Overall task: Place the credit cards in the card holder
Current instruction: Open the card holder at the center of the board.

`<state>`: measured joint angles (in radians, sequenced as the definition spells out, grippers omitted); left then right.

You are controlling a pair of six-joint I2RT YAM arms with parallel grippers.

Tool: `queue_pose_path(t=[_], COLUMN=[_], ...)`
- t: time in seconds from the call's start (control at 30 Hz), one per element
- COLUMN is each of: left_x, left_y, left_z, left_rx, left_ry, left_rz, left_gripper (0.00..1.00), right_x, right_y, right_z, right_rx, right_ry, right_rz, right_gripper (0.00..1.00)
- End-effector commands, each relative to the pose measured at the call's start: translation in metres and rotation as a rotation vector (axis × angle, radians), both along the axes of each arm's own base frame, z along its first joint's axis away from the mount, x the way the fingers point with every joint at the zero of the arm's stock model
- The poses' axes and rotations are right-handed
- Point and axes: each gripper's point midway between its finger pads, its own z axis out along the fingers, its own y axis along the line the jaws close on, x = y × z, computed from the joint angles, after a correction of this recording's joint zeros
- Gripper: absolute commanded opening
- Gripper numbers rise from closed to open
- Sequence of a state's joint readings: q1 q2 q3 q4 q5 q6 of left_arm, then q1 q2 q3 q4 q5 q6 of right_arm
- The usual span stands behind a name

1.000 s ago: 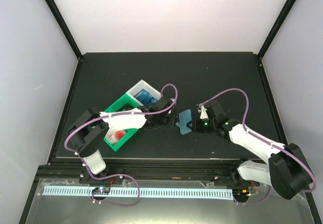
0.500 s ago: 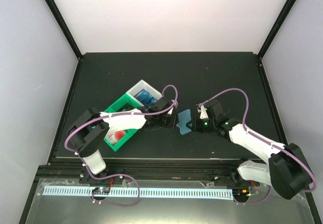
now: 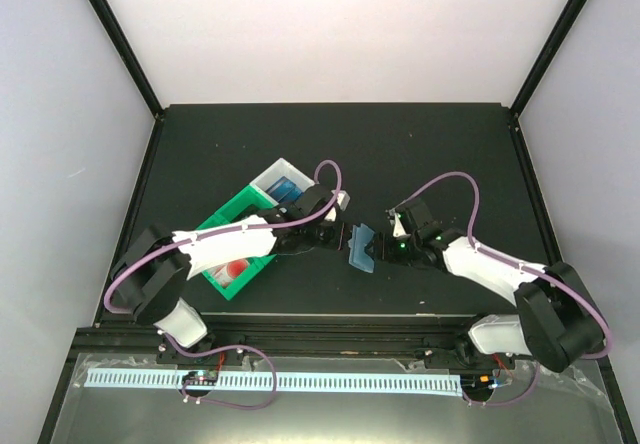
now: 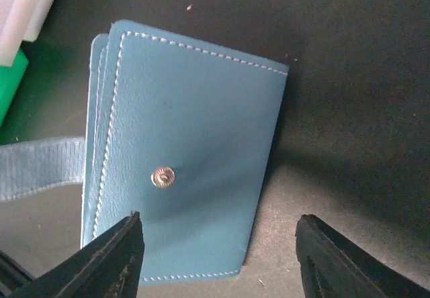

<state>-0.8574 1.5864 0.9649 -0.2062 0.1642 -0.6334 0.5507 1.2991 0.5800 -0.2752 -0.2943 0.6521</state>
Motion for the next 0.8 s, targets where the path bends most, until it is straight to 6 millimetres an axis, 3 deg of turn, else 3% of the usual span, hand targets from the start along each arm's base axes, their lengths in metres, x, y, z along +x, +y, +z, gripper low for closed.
queue_pose_path(t=[0.0, 0.33, 0.53, 0.77], left_x=[-0.004, -0.008, -0.01, -0.01], left_y=[-0.001, -0.007, -0.009, -0.007], left_z=[0.016, 0.038, 0.044, 0.043], left_rx=[-0.027, -0.084, -0.1, -0.096], left_ry=[-0.002, -0.013, -0.018, -0.016], left_rz=[-0.032, -0.064, -0.076, -0.071], left_gripper=[0.02, 0.02, 0.02, 0.02], right_x=[0.012, 0.004, 0.008, 0.009], right_y=[0.003, 0.025, 0.019, 0.006], right_z=[0.012, 0.036, 0.025, 0.008], right_rx=[-0.045, 0.106, 0.036, -0.093], right_ry=[-0.065, -0.101, -0.078, -0.037], right_rz=[0.0, 0.051, 0.033, 0.009], right_gripper=[0.66, 0.81, 0.81, 0.7])
